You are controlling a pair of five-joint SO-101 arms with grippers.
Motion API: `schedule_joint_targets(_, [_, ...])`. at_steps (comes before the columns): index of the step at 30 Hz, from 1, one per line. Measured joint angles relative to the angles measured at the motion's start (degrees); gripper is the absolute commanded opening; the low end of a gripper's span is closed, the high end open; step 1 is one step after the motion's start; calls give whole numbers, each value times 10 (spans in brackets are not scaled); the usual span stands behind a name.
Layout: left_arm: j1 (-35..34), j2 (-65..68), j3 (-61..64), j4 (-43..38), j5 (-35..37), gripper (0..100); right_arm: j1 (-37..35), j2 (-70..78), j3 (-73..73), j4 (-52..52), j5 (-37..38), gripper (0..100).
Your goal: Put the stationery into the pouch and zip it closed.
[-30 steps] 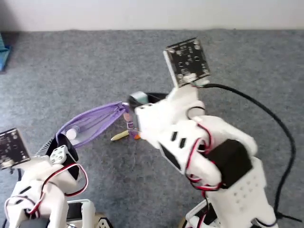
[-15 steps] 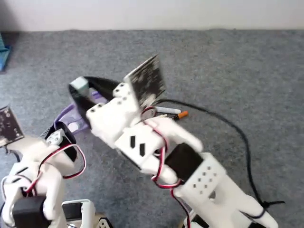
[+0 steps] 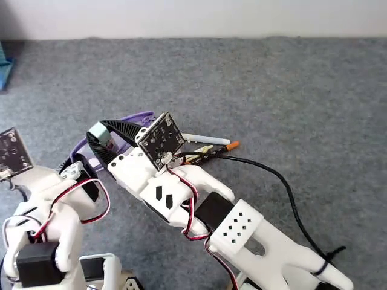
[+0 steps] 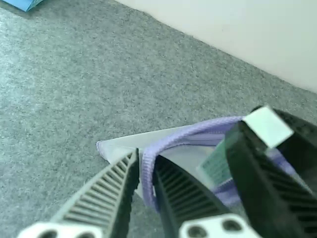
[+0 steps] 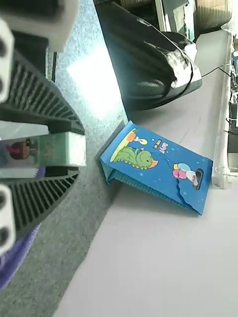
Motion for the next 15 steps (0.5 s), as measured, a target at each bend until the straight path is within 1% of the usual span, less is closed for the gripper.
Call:
schedule_joint_targets(2, [0,0,0,0,0,13,0,0,0,0,1,203])
schedule_joint_targets(4, [0,0,0,0,0,13,0,0,0,3,5,191])
schedule_joint_targets(8, [0,0,0,0,0,13,0,0,-25,46,9,155])
schedule_joint_targets(11, [-2,0,0,0,2,13,0,0,-60,72,9,149])
schedule_joint_targets(13, [-2,0,0,0,2,13,11,0,-85,97,9,149])
schedule_joint_targets(15, [0,0,0,4,2,13,40,0,-115,134,-14,150])
